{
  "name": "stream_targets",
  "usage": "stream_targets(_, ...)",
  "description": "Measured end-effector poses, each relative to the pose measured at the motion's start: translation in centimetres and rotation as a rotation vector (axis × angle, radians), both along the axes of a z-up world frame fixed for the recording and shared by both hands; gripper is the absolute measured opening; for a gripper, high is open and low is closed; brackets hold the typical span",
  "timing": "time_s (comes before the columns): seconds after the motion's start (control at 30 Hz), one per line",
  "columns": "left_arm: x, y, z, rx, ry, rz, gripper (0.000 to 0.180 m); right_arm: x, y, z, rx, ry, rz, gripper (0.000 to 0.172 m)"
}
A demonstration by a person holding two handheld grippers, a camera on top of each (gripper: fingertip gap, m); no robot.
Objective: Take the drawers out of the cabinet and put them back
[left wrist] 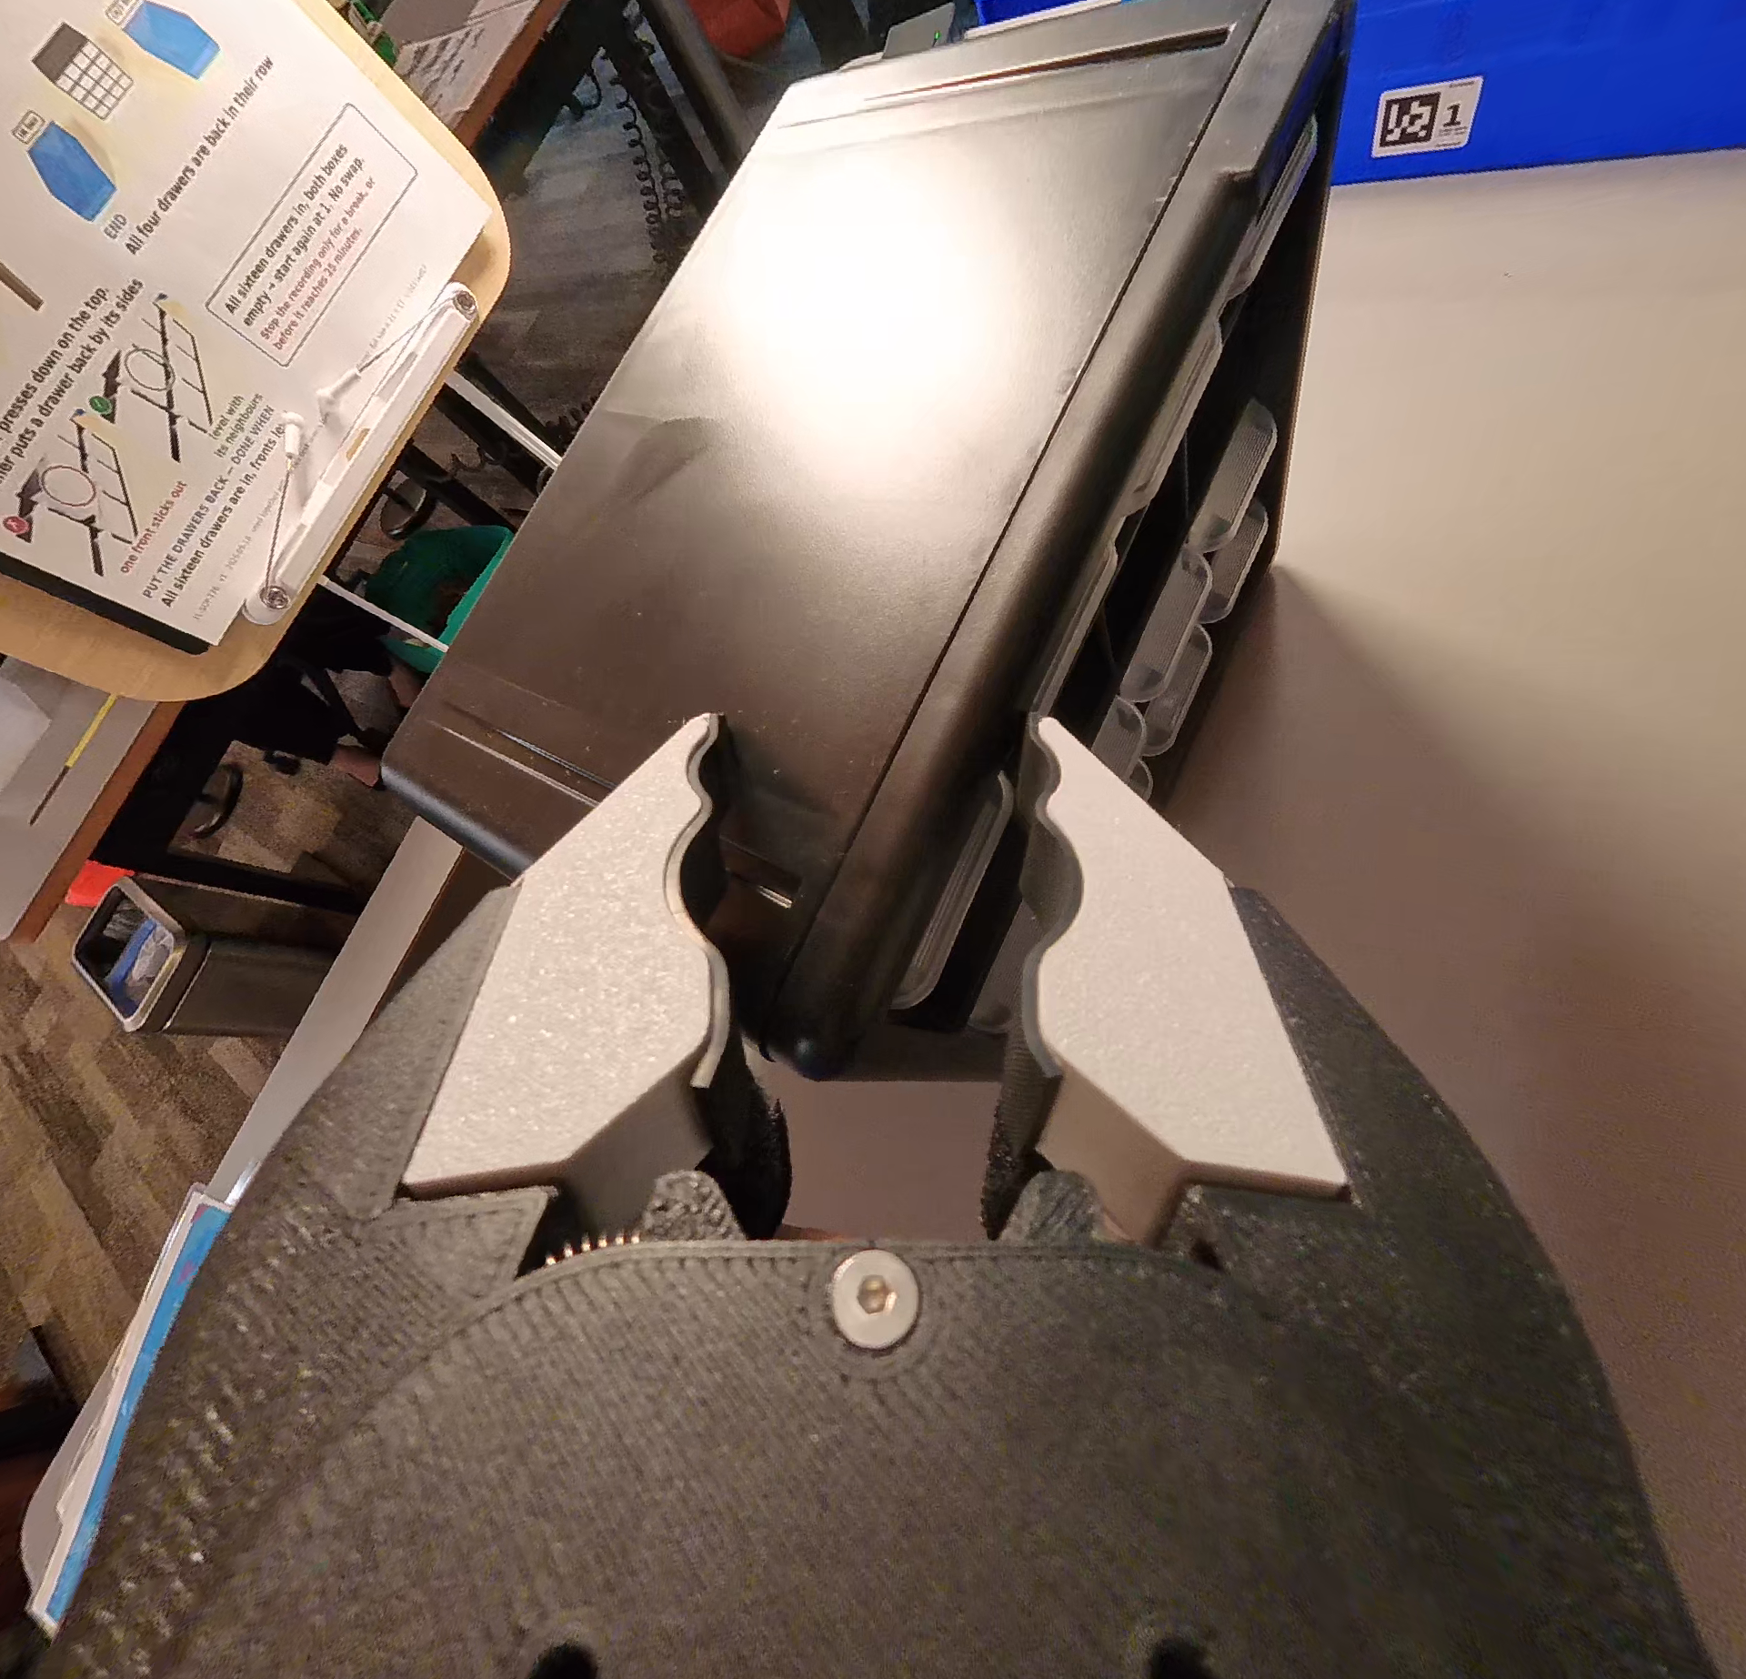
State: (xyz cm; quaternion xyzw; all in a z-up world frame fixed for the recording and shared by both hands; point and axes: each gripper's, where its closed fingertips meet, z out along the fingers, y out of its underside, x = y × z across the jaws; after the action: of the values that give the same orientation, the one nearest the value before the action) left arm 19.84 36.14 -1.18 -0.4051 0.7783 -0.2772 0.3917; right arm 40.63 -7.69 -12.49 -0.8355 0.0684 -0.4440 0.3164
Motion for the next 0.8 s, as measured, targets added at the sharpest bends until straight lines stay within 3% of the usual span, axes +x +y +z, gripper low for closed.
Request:
stream_targets(0.2, -0.3, -0.6, 0.3, -0.049, -0.006, -0.030, 0.062, 0.4, -1.6, 2.6, 0.218, 0.044, -0.093, 0.069)
stream_targets(0.27, -0.8, -1.3, 0.7, -0.080, -0.019, -0.061, 0.055, -0.6, -1.2, 2.7, 0.280, 0.100, -0.049, 0.068)
stream_targets(0.33, -1.6, -1.9, 1.2, -0.095, -0.042, -0.076, 0.060, -2.1, -0.8, 2.9, 0.337, 0.146, 0.006, 0.067)
stream_targets(0.53, -6.2, -2.8, 3.3, -0.235, -0.197, -0.011, 0.062, -6.0, 0.6, 2.4, 0.487, 0.241, 0.118, 0.065)
stream_targets(0.63, -10.1, -1.6, 0.5, -0.338, -0.262, 0.119, 0.062, -6.2, 1.2, 1.5, 0.487, 0.253, 0.121, 0.067)
stream_targets(0.8, -19.2, 3.8, -4.3, -0.375, -0.350, 0.531, 0.062, -5.6, 2.2, 0.8, 0.484, 0.270, 0.118, 0.072)
